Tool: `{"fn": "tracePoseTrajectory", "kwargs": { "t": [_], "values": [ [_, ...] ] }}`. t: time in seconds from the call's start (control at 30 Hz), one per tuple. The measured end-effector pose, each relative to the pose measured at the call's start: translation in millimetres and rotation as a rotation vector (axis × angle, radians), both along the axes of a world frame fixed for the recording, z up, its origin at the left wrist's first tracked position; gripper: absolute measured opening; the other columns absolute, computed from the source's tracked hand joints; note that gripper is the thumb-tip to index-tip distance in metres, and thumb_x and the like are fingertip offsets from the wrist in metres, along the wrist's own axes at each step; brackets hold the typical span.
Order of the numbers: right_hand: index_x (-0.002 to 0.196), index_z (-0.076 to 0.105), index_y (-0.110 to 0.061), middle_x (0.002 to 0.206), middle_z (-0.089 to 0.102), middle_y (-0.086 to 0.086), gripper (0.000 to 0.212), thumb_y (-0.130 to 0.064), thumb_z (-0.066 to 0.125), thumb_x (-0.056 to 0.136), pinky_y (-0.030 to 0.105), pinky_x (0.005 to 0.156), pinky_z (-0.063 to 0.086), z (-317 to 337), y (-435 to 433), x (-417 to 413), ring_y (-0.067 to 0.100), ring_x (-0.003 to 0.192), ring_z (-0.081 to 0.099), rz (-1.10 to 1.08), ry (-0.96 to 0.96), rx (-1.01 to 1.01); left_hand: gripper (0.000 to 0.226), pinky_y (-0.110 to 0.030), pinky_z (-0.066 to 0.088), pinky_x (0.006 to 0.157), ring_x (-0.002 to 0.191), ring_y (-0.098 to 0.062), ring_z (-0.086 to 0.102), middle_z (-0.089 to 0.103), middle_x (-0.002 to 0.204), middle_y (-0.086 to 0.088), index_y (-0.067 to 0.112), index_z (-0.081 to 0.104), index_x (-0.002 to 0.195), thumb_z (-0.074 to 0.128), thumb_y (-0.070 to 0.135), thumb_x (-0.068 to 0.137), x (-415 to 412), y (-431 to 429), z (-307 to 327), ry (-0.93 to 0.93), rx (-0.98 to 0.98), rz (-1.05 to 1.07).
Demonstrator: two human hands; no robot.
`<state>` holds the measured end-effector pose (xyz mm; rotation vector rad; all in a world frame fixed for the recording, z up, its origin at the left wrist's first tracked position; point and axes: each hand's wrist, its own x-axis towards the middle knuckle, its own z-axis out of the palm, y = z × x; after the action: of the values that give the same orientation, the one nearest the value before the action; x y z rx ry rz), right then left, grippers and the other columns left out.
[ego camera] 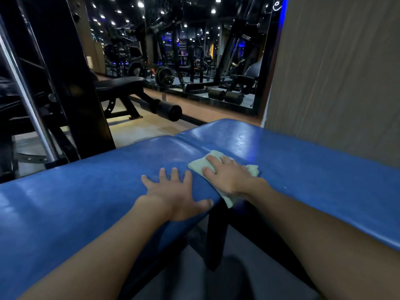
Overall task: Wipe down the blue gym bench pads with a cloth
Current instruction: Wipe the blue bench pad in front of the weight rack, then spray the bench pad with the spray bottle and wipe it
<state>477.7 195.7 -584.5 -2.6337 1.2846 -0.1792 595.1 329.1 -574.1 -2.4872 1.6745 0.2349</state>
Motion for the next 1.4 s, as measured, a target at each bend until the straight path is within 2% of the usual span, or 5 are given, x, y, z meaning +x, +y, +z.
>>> {"fn": "tracePoseTrajectory", "kwargs": {
  "t": [0.37,0.63,0.83,1.03,1.4],
  "values": [
    [0.148,0.038,-0.025,0.155,0.036,0.004,0.049,-0.039,0.046,0.101,0.035,0.116,0.019,-18.6,0.7,-19.7,0.023,0.143,0.03,0.055,-0.379,0.046,0.105,-0.073,0.002,0.112,0.152,-0.032,-0.009,-0.01,0.167,-0.001,0.035,-0.012,0.156,0.027,0.091,0.076,2.9,-3.4,-6.3,0.025,-0.01,0.021],
    [0.138,0.047,-0.02,0.124,0.058,0.006,0.049,-0.007,0.06,0.093,0.02,0.082,0.032,9.1,13.1,-78.2,0.026,0.112,0.054,-0.069,-0.672,0.108,0.093,-0.069,0.01,0.113,0.152,-0.028,0.009,0.013,0.165,-0.002,0.033,0.015,0.155,0.04,0.082,0.08,-15.1,-8.7,12.0,0.074,-0.075,0.007],
    [0.125,0.057,-0.006,0.105,0.06,-0.001,0.034,-0.004,0.064,0.092,0.014,0.08,0.045,60.7,37.9,-175.5,0.008,0.088,0.056,-0.028,-0.754,0.088,0.076,-0.018,0.051,0.083,0.098,-0.002,0.063,0.063,0.123,0.005,0.026,0.044,0.141,0.067,0.063,0.08,-123.0,-49.6,60.9,0.936,-0.523,-0.262],
    [0.119,0.06,-0.007,0.096,0.066,-0.004,0.027,-0.004,0.064,0.093,0.01,0.069,0.046,91.5,31.9,-271.3,-0.009,0.072,0.058,-0.051,-0.854,0.099,0.043,-0.033,0.054,0.074,0.083,-0.016,0.067,0.07,0.097,-0.008,0.019,0.062,0.12,0.075,0.042,0.085,-212.7,-87.0,88.9,1.109,-0.516,-0.324],
    [0.117,0.065,-0.004,0.111,0.069,0.021,0.022,-0.01,0.06,0.096,0.044,0.092,0.052,146.0,-57.3,-412.4,0.026,0.096,0.067,-0.305,-1.112,0.441,0.028,-0.03,0.055,0.065,0.079,-0.017,0.07,0.074,0.094,-0.007,0.014,0.068,0.106,0.08,0.021,0.082,-358.2,-210.3,134.3,1.47,-0.696,-0.336]
  ]
}}
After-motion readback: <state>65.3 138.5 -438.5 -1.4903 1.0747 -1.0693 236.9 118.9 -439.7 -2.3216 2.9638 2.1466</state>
